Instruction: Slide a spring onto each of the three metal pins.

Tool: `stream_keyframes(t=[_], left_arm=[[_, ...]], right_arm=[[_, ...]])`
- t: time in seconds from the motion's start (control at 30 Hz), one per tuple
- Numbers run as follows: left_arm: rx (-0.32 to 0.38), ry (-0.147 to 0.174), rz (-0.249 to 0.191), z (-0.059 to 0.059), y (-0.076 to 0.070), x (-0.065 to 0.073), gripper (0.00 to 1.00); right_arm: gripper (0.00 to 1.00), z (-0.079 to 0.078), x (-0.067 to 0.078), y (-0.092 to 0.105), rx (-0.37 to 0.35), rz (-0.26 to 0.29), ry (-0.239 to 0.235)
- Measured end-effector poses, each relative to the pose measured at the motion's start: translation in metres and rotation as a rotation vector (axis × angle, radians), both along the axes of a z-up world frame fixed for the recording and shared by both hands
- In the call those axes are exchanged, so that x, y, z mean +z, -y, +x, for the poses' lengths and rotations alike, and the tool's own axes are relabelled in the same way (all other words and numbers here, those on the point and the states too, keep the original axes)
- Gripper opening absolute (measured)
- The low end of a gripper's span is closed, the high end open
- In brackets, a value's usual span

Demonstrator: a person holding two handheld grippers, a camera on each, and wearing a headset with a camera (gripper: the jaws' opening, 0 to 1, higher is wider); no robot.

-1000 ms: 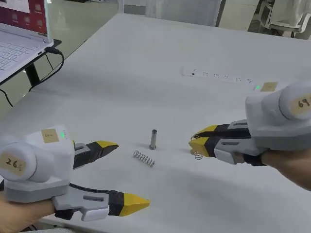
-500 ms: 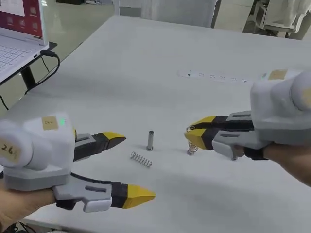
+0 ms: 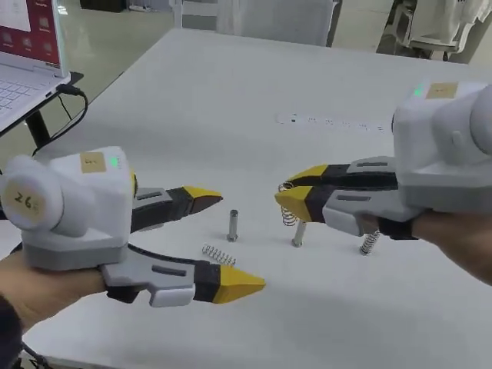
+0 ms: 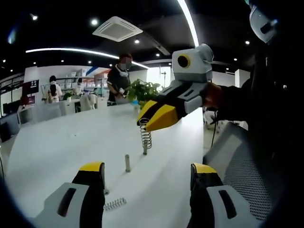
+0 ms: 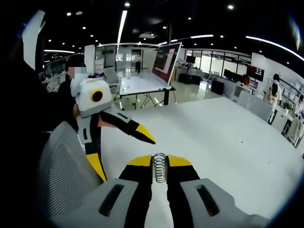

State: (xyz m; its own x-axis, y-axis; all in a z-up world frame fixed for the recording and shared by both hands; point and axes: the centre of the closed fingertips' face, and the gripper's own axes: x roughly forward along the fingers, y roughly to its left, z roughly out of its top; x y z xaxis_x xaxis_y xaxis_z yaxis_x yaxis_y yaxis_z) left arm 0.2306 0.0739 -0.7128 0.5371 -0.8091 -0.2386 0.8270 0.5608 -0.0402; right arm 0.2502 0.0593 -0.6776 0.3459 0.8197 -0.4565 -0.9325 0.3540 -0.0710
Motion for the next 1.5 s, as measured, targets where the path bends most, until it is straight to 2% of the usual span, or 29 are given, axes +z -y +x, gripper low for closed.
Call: stream_keyframes(t=[0.17,0.47,0.6,0.77,1.07,1.3,1.37,1.5], left_arm=[[-0.02,0.02,-0.05,0.001,0.006,0.014,0.64],[-0.042,0.037,-0.068,0.003,0.015,0.02,0.49],[-0.047,0.03,-0.079,0.002,0.018,0.02,0.43],[-0.037,0.033,-0.092,0.003,0.016,0.024,0.35],[-0.031,0.035,-0.145,0.004,0.013,0.033,0.24],[-0.03,0.035,-0.149,0.004,0.012,0.034,0.15],[-0.031,0.045,-0.153,0.004,0.012,0.036,0.13],[-0.035,0.046,-0.138,0.004,0.012,0.034,0.07]], right_arm=[[0.08,-0.004,0.01,-0.006,0.014,0.021,0.008],[0.08,-0.012,0.019,-0.014,0.039,0.054,0.003],[0.08,-0.014,0.021,-0.016,0.043,0.062,0.0],[0.08,-0.018,0.021,-0.018,0.052,0.077,-0.022],[0.08,-0.022,0.026,-0.023,0.058,0.102,-0.035],[0.08,-0.025,0.029,-0.026,0.066,0.118,-0.04],[0.08,-0.025,0.029,-0.027,0.068,0.118,-0.039],[0.08,-0.025,0.029,-0.027,0.067,0.121,-0.039]])
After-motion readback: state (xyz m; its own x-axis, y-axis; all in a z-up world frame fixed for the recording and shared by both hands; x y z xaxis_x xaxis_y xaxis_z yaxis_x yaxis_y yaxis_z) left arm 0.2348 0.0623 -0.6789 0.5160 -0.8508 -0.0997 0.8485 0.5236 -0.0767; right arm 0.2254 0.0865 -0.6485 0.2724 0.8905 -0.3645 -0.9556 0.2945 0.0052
